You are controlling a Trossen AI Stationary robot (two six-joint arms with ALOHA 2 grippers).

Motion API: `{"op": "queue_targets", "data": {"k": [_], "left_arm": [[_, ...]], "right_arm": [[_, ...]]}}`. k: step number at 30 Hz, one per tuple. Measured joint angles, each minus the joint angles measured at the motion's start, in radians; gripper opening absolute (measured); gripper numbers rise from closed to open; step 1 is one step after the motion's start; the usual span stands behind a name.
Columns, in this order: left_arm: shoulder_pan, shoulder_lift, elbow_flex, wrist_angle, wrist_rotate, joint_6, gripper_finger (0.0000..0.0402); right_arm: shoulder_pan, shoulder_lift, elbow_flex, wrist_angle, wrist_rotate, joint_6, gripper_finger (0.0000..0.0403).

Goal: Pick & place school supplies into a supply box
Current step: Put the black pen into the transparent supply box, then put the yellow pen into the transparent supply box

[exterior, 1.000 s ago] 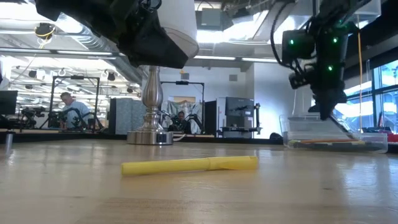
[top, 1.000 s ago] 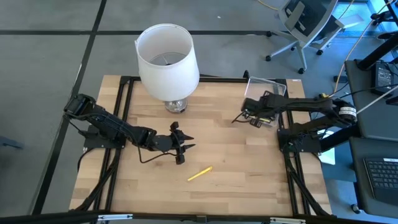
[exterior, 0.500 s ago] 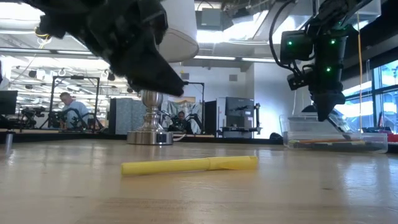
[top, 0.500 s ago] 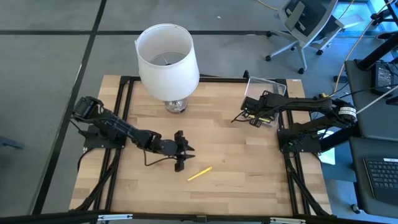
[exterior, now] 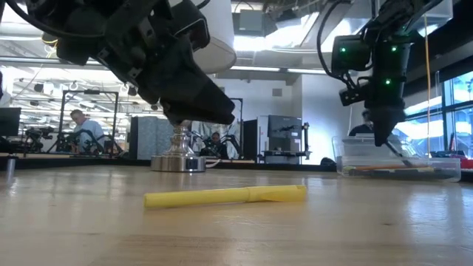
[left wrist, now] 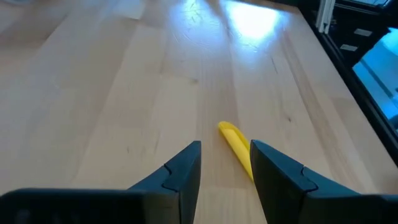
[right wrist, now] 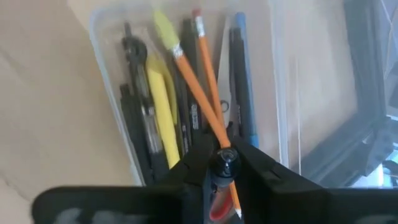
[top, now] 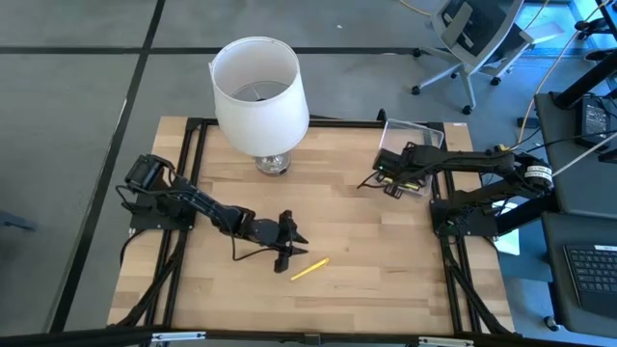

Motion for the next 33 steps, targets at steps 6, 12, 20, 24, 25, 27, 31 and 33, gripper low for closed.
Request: {"op": "queue_targets", "data": {"k": [6,12,20,24,25,27,31,33], "left_arm": [[-0.001,0.000,0.000,0.000,-0.002,-0.001,0.0130],[-0.005,0.000,0.000,-0.001,0.013,-0.001,0.0132],[-0.055,0.000,0.000,-0.002,0.009,0.009,0.0134],[-0.096,0.000,0.005,-0.010,0.008,0.005,0.0137],[-0.108,0.000,0.015,-0.024,0.002,0.005,0.0138],[-0.133,0.000,0.049,-0.073,-0.034,0.020,0.0139],[-0.165,0.000,0.156,-0.293,-0.125,0.012,0.0139],[-0.163,0.000,0.204,-0.398,-0.162,-0.046,0.0137]], "right_arm": [[-0.011,0.000,-0.030,0.082,-0.050,0.012,0.0079],[-0.017,0.008,-0.034,0.091,-0.062,0.008,0.0092],[-0.019,0.030,-0.035,0.091,-0.061,0.008,0.0111],[-0.019,0.030,-0.035,0.091,-0.060,0.008,0.0113],[-0.019,0.030,-0.035,0.091,-0.060,0.008,0.0113],[-0.019,0.030,-0.035,0.091,-0.060,0.008,0.0114],[-0.019,0.030,-0.035,0.091,-0.060,0.008,0.0114],[-0.019,0.030,-0.035,0.091,-0.060,0.008,0.0114]]}}
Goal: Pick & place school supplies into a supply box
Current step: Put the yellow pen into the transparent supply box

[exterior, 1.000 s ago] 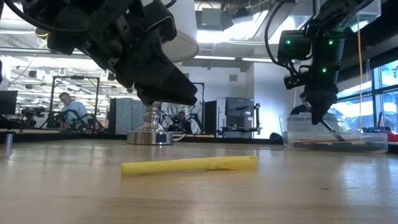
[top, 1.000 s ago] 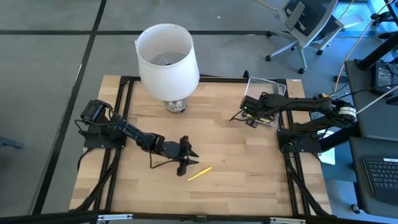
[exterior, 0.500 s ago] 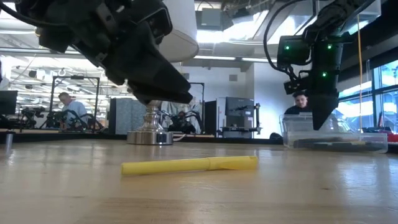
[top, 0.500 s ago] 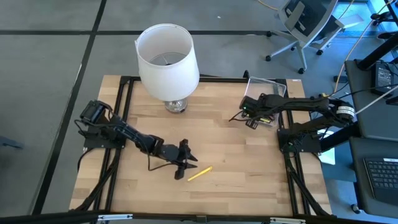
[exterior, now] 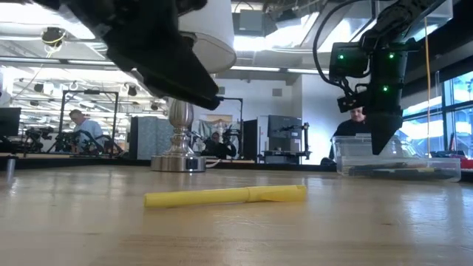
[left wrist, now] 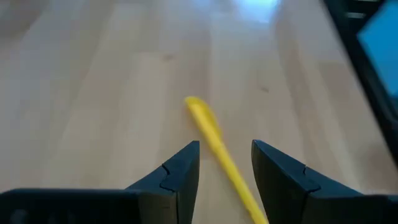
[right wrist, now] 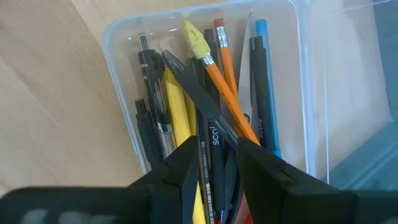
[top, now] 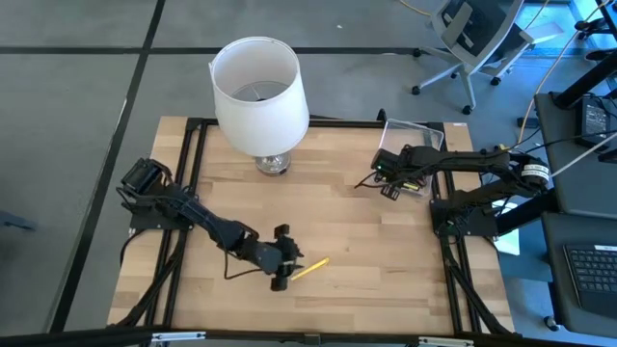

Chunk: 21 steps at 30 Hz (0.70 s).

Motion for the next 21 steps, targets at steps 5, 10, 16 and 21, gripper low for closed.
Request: {"op": "queue_targets", "data": {"k": [5,10,16,21], "left_arm": [[0.009,0.000,0.072,-0.104,0.013,-0.113,0.0139],[0.016,0.069,0.154,-0.129,0.043,-0.075,0.0140],[0.050,0.215,0.284,-0.233,0.061,-0.050,0.0141],[0.072,0.296,0.367,-0.293,0.045,-0.056,0.0141]], "right_arm": [[0.000,0.000,0.000,0.000,0.000,0.000,0.0114],[0.000,0.000,0.000,-0.001,0.000,0.000,0.0114],[0.000,0.001,0.000,-0.001,0.000,0.000,0.0114],[0.000,0.001,0.000,-0.001,0.000,-0.001,0.0114]]}}
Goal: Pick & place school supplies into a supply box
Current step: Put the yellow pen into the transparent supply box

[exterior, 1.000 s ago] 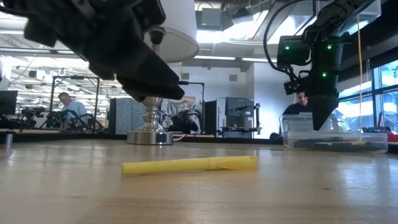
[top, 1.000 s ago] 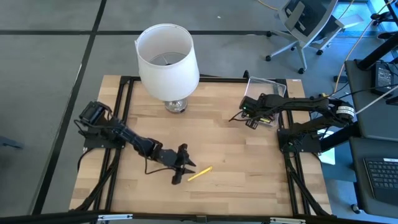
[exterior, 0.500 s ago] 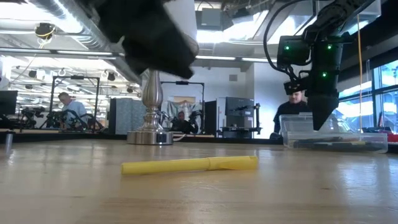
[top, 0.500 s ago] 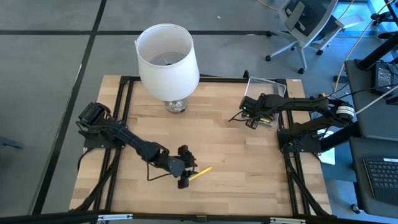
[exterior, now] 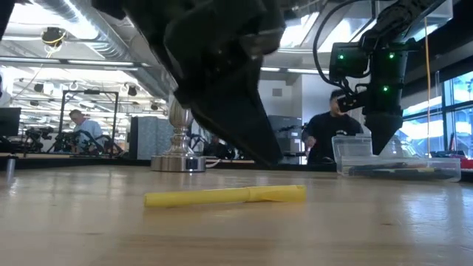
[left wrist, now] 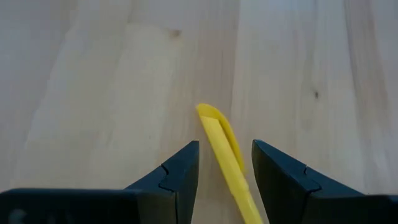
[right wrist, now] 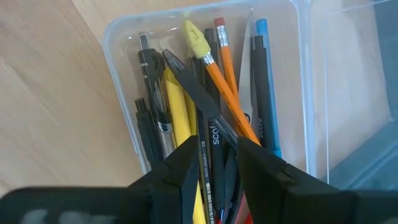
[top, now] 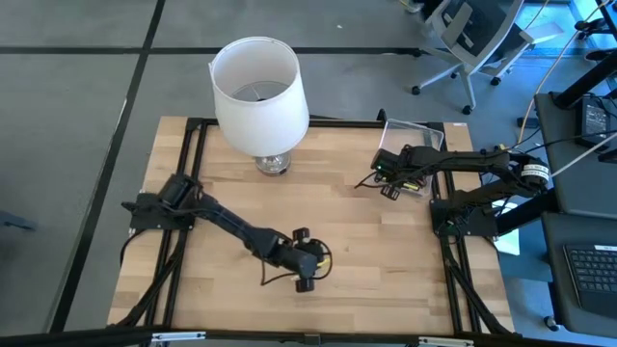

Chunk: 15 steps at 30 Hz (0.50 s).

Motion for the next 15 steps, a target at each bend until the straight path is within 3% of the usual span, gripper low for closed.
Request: {"op": "queue_targets", "data": {"k": [15], "left_arm": [[0.011,0.084,0.034,-0.023,0.086,-0.002,0.0140]], "right_arm": [[0.000,0.000,0.000,0.001,0.000,-0.001,0.0113]]}}
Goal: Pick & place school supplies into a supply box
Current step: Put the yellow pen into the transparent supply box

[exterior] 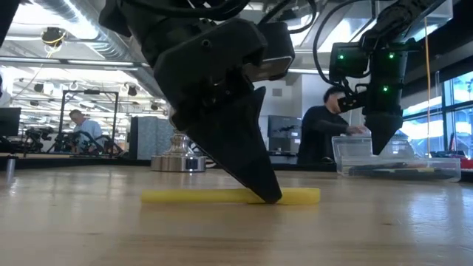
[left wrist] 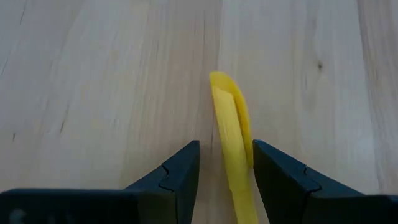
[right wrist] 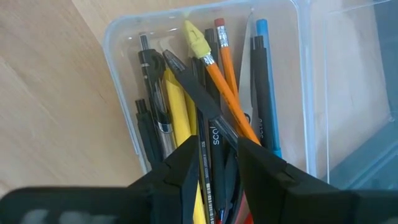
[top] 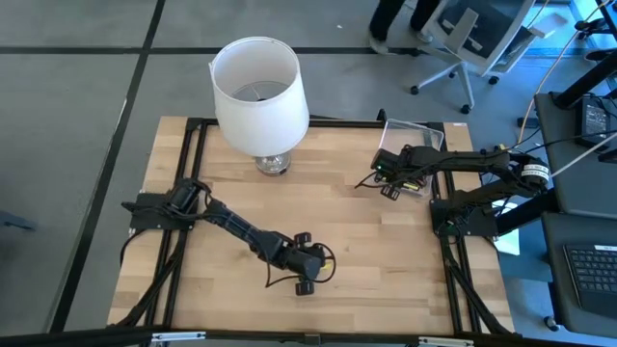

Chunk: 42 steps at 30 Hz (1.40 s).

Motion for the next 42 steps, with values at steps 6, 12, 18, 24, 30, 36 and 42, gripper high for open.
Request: {"op": "queue_targets", "data": {"k": [6,12,18,24,30,36,42], "left_arm": [[0.003,0.000,0.004,-0.078,-0.020,0.003,0.0112],[0.010,-0.001,0.002,-0.096,-0.031,0.027,0.0065],[0.016,-0.006,0.000,-0.098,-0.009,0.044,0.0038],[0.041,-0.054,-0.006,-0.189,0.061,0.093,0.0045],[0.091,-0.149,-0.026,-0.377,0.030,0.112,0.0037],[0.140,-0.273,-0.191,-0.187,0.081,0.164,0.0042],[0.175,-0.397,-0.395,0.167,0.103,0.203,0.0038]], "right_arm": [[0.000,0.000,0.010,0.000,0.053,0.041,0.0113],[0.000,-0.001,0.033,-0.001,0.139,0.082,0.0113],[0.012,-0.001,0.072,-0.019,0.139,0.083,0.0113],[0.048,-0.006,0.139,-0.024,0.031,0.081,0.0113],[0.170,-0.026,0.117,0.244,-0.284,-0.026,0.0113],[0.289,-0.026,0.029,0.536,-0.287,-0.129,0.0113],[0.366,-0.026,-0.075,0.744,-0.287,-0.211,0.0113]]}}
